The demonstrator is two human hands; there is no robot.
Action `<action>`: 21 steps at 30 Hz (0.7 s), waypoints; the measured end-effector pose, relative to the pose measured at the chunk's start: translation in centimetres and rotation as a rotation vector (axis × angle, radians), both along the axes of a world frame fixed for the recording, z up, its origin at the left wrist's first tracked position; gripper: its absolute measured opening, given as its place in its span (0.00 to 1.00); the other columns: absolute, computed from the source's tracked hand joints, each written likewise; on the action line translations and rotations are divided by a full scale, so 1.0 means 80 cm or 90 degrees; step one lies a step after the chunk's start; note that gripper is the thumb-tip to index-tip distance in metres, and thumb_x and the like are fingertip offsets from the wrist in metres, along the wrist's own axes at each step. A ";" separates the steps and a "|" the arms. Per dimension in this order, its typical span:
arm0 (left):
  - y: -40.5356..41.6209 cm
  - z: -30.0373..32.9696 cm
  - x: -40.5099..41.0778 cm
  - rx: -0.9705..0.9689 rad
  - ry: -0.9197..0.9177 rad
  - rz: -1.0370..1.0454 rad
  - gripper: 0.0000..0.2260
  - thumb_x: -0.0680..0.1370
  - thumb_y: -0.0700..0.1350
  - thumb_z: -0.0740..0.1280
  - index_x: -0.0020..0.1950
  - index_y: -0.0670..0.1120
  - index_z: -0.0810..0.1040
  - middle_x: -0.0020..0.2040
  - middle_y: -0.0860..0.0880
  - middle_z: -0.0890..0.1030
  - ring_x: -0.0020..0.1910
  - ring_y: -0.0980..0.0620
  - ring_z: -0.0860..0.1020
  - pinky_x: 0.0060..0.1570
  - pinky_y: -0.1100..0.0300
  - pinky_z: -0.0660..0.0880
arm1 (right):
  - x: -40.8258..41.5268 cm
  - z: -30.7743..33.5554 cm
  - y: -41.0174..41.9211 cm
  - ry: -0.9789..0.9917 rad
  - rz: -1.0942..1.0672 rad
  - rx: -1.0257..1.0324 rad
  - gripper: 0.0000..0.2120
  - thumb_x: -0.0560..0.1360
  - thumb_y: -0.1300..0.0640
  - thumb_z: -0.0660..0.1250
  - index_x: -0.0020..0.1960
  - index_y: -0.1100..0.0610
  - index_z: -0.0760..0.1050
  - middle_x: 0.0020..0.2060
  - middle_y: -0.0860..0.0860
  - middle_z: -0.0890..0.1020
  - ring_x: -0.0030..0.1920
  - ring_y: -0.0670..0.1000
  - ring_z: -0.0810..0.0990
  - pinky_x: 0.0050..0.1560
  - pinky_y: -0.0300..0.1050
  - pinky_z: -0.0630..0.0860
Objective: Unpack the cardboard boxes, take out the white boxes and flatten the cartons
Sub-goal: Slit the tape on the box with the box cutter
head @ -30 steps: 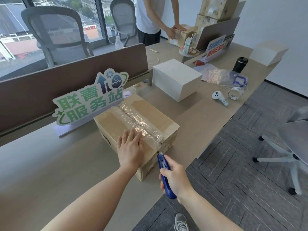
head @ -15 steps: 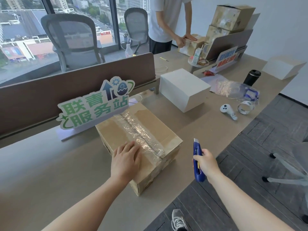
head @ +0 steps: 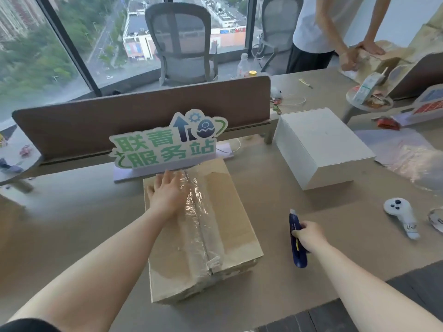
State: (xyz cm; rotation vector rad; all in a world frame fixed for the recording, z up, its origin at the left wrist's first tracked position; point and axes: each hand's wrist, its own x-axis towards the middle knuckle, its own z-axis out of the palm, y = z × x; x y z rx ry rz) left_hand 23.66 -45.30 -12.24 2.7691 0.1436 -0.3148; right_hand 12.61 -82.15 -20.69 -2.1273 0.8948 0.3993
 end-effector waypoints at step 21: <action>0.014 0.001 0.027 0.057 -0.058 0.010 0.35 0.76 0.67 0.58 0.78 0.51 0.60 0.76 0.48 0.65 0.76 0.47 0.59 0.74 0.49 0.48 | 0.122 0.072 0.124 -0.396 0.220 -0.129 0.09 0.76 0.65 0.64 0.54 0.59 0.79 0.48 0.55 0.81 0.48 0.57 0.78 0.45 0.44 0.69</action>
